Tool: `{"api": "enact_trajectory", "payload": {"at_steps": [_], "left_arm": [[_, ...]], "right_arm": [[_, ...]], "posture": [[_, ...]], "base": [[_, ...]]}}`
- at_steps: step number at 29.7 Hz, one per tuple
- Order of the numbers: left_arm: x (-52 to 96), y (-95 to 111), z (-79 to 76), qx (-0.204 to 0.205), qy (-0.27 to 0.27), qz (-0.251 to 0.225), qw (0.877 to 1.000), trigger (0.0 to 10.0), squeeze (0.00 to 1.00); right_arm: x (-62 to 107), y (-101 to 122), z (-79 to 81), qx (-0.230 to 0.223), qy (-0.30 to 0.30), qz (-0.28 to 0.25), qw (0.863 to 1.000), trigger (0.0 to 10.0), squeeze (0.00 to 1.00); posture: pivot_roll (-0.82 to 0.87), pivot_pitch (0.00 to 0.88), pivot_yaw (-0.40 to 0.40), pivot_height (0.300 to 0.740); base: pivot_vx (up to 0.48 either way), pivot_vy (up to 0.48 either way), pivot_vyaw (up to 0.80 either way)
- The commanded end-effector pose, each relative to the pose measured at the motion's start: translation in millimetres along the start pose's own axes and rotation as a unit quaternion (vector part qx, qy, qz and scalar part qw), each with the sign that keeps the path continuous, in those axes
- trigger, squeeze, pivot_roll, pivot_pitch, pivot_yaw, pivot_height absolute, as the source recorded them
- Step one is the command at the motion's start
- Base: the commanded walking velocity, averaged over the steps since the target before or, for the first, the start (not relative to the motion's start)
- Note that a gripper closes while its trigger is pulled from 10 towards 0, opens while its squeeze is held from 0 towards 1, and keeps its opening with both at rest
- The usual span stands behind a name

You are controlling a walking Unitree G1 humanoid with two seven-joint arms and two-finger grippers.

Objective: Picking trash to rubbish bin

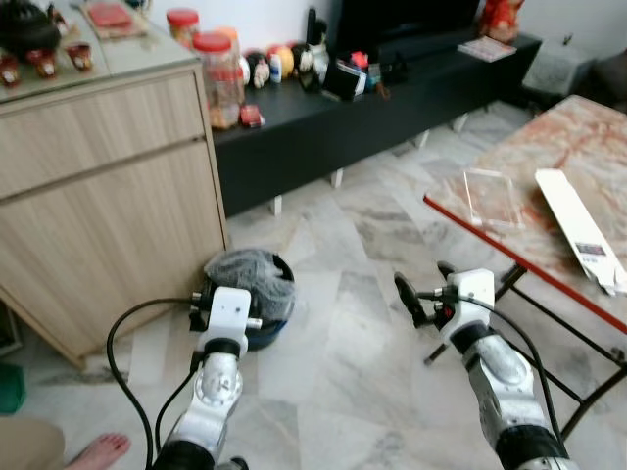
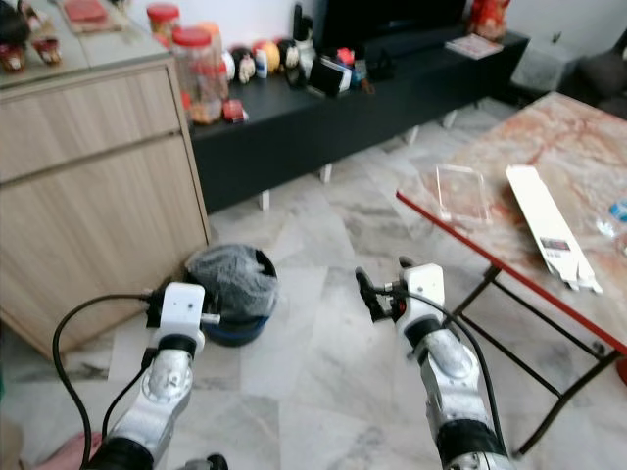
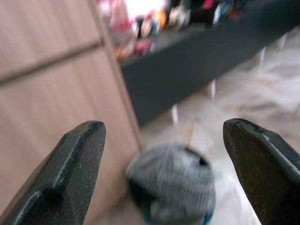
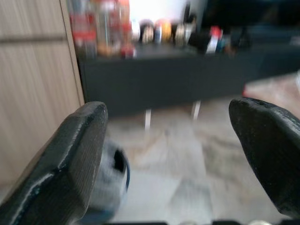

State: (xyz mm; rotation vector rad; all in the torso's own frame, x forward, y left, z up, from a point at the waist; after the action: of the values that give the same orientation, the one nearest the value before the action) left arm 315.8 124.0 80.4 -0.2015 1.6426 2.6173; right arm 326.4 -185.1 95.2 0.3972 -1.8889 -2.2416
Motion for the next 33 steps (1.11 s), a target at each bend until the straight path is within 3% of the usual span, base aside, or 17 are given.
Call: {"api": "enact_trajectory", "payload": {"at_steps": [1, 5, 10, 19, 26, 33], "left_arm": [[-9.5, 23, 0.4, -0.012, 0.005, -0.04, 0.999, 10.0, 0.0], [-11.5, 37, -0.4, -0.01, 0.005, -0.06, 0.998, 10.0, 0.0], [-2.4, 23, -7.8, -0.014, -0.022, -0.032, 0.999, 10.0, 0.0], [-13.4, 27, 2.8, -0.008, -0.002, -0.026, 1.0, 10.0, 0.0], [-14.7, 23, 8.4, -0.001, 0.003, -0.019, 1.0, 10.0, 0.0], [-30.5, 33, 10.0, 0.023, -0.001, -0.025, 0.999, 10.0, 0.0]], "right_arm": [[-4.1, 16, 3.3, -0.005, -0.001, -0.031, 0.999, 10.0, 0.0], [-7.0, 29, 10.2, -0.019, -0.005, -0.058, 0.998, 10.0, 0.0], [-15.3, 24, 30.0, -0.046, 0.002, -0.057, 0.997, 10.0, 0.0], [-24.8, 22, 51.9, -0.064, 0.029, -0.037, 0.997, 10.0, 0.0], [-33.3, 27, 53.9, -0.06, 0.023, -0.046, 0.997, 10.0, 0.0], [-37.0, 26, 50.8, -0.059, -0.004, -0.047, 0.997, 10.0, 0.0]], "posture": [[-0.19, 0.047, -0.079, 0.74], [-0.2, 0.012, -0.045, 0.74], [-0.23, 0.0, -0.008, 0.74], [-0.22, 0.0, -0.056, 0.74], [-0.23, 0.0, -0.042, 0.74], [-0.26, 0.0, 0.014, 0.74]], "base": [[0.0, 0.0, 0.0], [0.0, 0.0, 0.0], [0.0, 0.0, -0.11], [0.0, 0.0, -0.8], [0.0, 0.0, -0.8], [0.0, 0.0, -0.8]]}}
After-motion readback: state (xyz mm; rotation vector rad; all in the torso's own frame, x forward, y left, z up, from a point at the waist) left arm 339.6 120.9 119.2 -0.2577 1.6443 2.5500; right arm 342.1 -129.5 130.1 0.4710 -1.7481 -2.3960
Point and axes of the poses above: a point about 5 cm out from each wrist's last joint towards the gripper, its own x axis pointing back from the gripper into the wrist, its own y axis along the axis of the wrist's last joint, z = x × y, the point moved 1 cm from there along -x, pointing out of the wrist towards the gripper, and after that the axes turned 11 degrees about -x, right-handed, at the moved point
